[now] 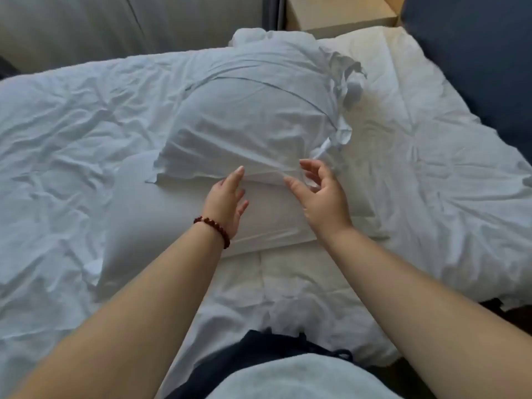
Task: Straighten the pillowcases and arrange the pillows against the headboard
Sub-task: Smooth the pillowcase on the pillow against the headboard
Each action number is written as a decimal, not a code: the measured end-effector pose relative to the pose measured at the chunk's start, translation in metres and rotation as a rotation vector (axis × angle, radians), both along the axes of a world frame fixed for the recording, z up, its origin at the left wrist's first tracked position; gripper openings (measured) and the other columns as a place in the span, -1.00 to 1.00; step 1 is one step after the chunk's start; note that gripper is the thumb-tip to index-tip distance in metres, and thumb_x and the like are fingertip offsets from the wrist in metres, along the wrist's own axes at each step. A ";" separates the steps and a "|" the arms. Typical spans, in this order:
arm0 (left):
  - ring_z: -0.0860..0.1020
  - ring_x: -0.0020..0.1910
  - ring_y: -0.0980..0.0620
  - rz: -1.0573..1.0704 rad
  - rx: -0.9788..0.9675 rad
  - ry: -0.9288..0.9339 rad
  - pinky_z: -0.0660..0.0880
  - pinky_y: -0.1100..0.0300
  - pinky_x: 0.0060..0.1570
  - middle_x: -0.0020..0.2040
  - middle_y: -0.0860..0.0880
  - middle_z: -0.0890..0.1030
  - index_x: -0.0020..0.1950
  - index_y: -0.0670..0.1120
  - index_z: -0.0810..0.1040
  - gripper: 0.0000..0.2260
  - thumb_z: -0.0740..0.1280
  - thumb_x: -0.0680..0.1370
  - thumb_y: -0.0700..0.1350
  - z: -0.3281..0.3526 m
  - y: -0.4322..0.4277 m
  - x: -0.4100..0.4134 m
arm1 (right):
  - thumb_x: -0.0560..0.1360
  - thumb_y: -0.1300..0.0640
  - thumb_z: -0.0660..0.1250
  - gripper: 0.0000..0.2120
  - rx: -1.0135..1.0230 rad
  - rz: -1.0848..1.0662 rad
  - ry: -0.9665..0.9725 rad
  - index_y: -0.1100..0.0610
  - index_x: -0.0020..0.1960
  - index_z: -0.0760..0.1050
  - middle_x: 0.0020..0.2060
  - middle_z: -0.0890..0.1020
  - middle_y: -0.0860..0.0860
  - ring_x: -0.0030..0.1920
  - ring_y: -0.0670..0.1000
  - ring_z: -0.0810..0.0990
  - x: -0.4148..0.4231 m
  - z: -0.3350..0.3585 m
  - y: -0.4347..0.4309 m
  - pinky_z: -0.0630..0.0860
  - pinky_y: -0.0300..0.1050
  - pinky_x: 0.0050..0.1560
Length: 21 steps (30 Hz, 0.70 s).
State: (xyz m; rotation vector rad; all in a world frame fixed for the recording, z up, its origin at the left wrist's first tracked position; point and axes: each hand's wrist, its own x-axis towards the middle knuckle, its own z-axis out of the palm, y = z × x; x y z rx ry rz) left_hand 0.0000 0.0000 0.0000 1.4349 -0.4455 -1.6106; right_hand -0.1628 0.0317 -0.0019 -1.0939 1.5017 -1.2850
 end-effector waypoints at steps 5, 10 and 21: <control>0.63 0.15 -0.05 0.117 0.078 0.218 0.52 0.06 0.23 0.17 -0.11 0.66 0.21 -0.15 0.57 -0.61 0.48 0.48 0.04 -0.003 -0.055 0.026 | 0.39 -0.02 0.50 -0.45 -0.173 -0.046 0.404 0.08 0.33 0.45 0.40 0.42 0.06 0.45 0.01 0.33 0.018 -0.002 -0.039 0.23 -0.25 0.41; 0.62 0.18 -0.13 0.098 0.009 0.392 0.48 -0.11 0.28 0.19 -0.13 0.66 0.34 -0.12 0.51 -0.52 0.42 0.51 0.10 -0.011 -0.091 0.045 | 0.33 -0.33 0.33 -0.22 -0.176 0.091 0.729 -0.01 0.46 0.34 0.54 0.21 0.01 0.56 0.13 0.03 0.029 -0.016 -0.077 -0.05 0.04 0.51; 0.54 0.22 0.04 0.172 -0.041 -0.338 0.44 0.05 0.33 0.28 0.03 0.55 0.44 -0.09 0.37 -0.05 0.51 0.21 0.39 -0.026 -0.142 0.141 | 0.44 -0.51 -0.01 -0.20 -0.122 -0.204 1.091 -0.02 0.47 0.35 0.51 0.29 0.11 0.50 0.23 0.21 0.037 -0.036 -0.110 0.12 0.25 0.43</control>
